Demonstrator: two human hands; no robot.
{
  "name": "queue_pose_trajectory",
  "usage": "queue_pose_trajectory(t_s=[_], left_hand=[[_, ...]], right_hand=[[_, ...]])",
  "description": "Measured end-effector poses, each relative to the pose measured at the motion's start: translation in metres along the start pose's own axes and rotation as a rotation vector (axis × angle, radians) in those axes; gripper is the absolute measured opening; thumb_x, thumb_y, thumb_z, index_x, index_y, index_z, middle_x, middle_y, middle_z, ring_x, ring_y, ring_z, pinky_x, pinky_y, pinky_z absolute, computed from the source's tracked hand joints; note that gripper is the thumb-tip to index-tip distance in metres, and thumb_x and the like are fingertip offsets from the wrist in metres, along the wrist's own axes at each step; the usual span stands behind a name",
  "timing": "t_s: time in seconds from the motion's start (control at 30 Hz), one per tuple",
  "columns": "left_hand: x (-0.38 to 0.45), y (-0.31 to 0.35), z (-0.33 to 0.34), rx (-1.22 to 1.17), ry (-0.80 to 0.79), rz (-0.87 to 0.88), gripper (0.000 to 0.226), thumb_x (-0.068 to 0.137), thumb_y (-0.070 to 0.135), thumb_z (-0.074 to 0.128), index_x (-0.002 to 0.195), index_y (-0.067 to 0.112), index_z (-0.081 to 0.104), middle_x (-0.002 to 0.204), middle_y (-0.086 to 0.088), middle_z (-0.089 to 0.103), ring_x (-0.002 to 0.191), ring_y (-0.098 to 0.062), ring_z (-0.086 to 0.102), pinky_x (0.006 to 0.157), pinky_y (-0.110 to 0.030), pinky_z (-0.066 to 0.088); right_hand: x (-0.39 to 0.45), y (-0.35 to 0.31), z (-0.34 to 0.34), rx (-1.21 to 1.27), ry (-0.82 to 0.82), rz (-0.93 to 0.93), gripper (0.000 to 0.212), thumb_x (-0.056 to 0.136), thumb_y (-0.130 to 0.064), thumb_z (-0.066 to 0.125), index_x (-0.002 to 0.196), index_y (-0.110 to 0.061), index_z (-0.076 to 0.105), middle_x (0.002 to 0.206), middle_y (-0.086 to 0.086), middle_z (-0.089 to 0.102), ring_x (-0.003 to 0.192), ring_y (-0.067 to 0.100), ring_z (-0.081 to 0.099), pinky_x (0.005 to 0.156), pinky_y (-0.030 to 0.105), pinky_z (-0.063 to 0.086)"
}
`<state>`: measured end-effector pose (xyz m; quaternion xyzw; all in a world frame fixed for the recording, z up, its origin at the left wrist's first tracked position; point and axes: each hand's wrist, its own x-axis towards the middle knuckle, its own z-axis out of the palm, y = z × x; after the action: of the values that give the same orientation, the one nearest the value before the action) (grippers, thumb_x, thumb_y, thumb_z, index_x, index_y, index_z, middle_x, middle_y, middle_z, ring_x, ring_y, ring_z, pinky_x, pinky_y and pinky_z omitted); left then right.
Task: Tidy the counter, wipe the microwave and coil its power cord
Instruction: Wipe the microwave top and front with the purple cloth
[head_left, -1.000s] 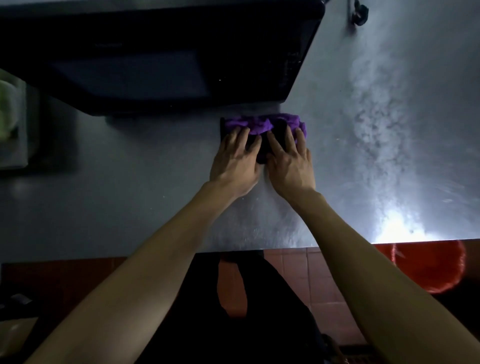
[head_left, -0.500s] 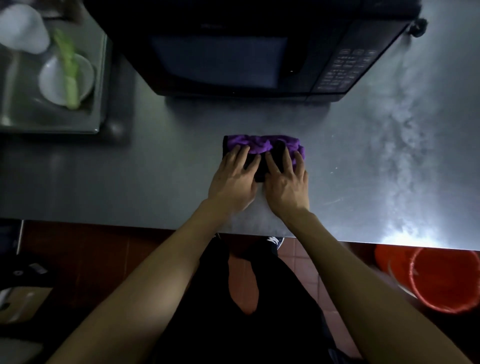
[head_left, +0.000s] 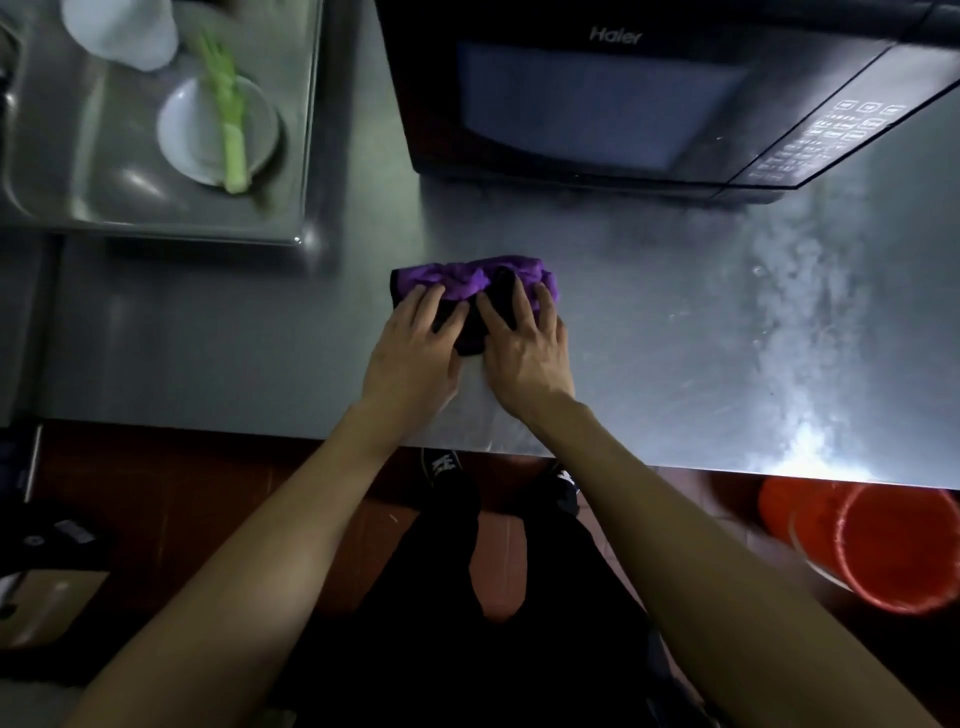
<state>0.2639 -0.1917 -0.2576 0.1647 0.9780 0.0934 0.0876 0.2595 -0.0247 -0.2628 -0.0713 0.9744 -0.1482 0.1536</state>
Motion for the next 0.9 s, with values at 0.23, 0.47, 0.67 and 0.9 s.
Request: queue_pose_trajectory(t_s=[0.23,0.47,0.67,0.9], left_hand=[[-0.023,-0.003,0.004,-0.054,0.044,-0.006,0.049,0.088,0.020,0.051,0.136,0.007,0.058,0.140,-0.022,0.048,0.130,-0.040,0.044,0.104,-0.050,0.043],[-0.026,0.043,0.013,-0.058,0.047,-0.008,0.048,0.084,0.020,0.054,0.130,0.009,0.062,0.136,-0.019,0.052,0.124,-0.039,0.047,0.097,-0.051,0.045],[-0.007,0.116,0.024,-0.041,-0.016,0.018,0.051,0.080,0.022,0.054,0.129,0.012,0.063,0.136,-0.016,0.053,0.123,-0.038,0.048,0.095,-0.050,0.046],[0.018,0.214,0.041,0.016,-0.098,0.068,0.055,0.086,0.026,0.057,0.140,0.015,0.054,0.148,-0.015,0.045,0.134,-0.038,0.039,0.107,-0.051,0.038]], right_hand=[[-0.024,-0.007,0.013,-0.021,0.013,-0.032,0.054,0.099,-0.031,0.043,0.153,-0.026,0.034,0.164,0.015,0.018,0.150,0.043,0.009,0.114,0.055,0.031],[-0.055,0.034,0.011,-0.028,0.040,-0.055,0.054,0.098,-0.027,0.047,0.151,-0.022,0.038,0.162,0.016,0.022,0.148,0.044,0.016,0.111,0.055,0.036],[-0.088,0.101,0.000,-0.005,0.064,0.017,0.056,0.098,-0.024,0.047,0.153,-0.022,0.035,0.163,0.015,0.020,0.149,0.041,0.015,0.111,0.051,0.037],[-0.127,0.192,-0.020,0.052,0.110,0.099,0.056,0.098,-0.025,0.046,0.153,-0.022,0.035,0.164,0.013,0.019,0.150,0.038,0.013,0.111,0.049,0.034]])
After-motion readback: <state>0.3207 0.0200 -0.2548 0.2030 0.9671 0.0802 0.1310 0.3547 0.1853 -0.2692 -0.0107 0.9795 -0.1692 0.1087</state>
